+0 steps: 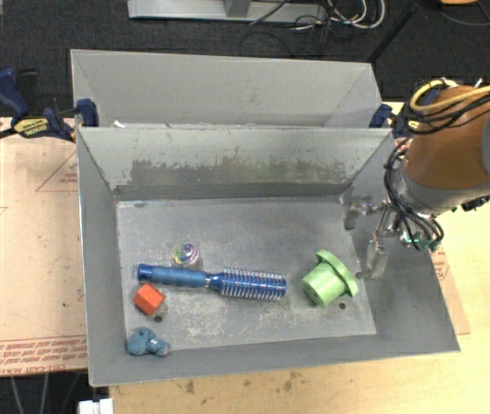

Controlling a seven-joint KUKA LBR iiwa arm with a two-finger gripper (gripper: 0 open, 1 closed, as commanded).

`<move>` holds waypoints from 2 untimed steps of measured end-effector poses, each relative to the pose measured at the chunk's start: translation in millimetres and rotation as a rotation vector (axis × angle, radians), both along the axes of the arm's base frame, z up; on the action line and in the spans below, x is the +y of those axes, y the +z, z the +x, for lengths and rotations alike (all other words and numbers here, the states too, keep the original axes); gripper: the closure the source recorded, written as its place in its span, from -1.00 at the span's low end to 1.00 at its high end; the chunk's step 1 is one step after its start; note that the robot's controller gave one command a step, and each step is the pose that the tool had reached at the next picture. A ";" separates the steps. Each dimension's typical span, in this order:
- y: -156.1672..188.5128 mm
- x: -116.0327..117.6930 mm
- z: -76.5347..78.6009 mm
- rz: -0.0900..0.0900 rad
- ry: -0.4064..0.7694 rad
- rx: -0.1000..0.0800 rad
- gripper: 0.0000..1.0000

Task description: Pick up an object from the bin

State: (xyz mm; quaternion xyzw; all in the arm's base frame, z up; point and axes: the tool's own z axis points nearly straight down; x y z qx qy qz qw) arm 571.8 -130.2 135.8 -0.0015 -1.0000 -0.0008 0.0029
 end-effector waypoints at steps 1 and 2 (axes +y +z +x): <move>-67.7 21.0 -39.8 0.002 0.247 -0.002 -1.00; -35.5 7.2 -54.9 -0.001 0.085 -0.008 -1.00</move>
Offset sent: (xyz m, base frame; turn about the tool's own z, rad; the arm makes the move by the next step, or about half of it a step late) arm -0.0387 0.0194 -0.0658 -0.2479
